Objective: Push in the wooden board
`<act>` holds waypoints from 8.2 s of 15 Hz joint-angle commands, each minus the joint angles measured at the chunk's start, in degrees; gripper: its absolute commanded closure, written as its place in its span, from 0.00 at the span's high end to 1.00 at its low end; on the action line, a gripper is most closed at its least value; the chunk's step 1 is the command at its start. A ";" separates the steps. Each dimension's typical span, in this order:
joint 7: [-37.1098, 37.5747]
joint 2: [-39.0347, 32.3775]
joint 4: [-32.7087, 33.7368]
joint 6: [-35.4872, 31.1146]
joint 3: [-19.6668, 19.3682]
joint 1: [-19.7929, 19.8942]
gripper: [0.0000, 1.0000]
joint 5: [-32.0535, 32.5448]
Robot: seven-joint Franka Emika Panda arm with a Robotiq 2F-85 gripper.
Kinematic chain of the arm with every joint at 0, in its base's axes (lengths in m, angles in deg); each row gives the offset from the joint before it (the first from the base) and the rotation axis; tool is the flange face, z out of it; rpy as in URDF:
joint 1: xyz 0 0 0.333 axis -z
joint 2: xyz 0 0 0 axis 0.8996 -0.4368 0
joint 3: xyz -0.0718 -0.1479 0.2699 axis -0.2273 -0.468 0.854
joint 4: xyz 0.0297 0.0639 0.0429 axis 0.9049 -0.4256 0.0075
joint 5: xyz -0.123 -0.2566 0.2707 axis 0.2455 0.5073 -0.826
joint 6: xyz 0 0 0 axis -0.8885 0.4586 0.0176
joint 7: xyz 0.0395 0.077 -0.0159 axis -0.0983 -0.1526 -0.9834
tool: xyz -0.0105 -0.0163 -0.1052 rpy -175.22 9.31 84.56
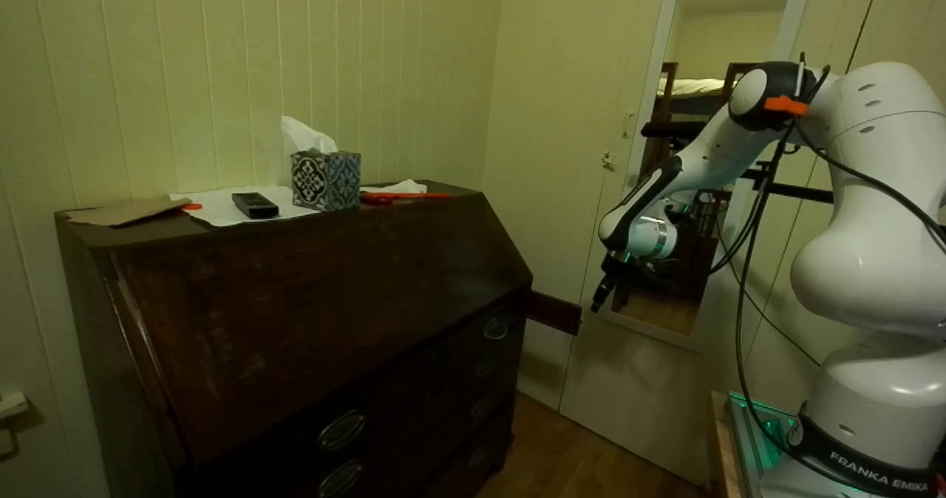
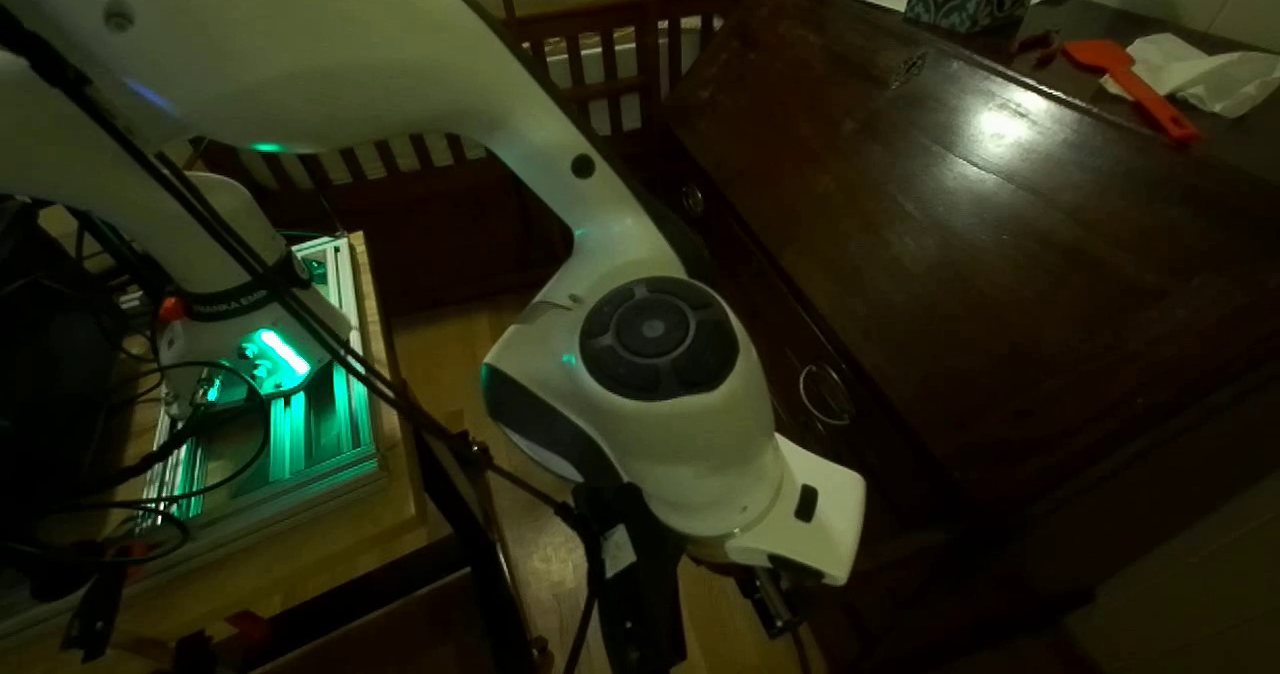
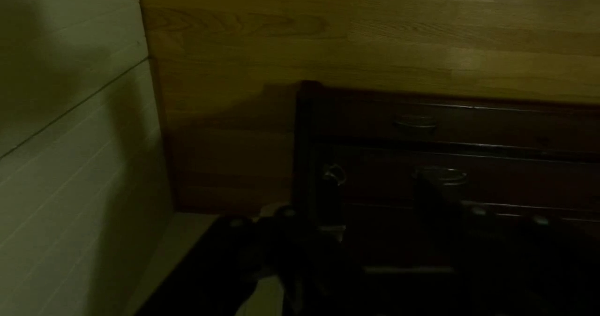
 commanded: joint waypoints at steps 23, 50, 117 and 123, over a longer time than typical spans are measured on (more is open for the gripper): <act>-3.54 -12.67 9.19 -8.01 6.20 2.66 0.00 -2.10; -3.04 -12.15 12.91 -1.06 -2.22 -5.65 0.00 -0.99; -7.08 12.97 -13.16 10.79 -2.55 1.42 1.00 -2.33; -24.54 29.56 -24.57 27.39 12.15 16.52 1.00 -30.84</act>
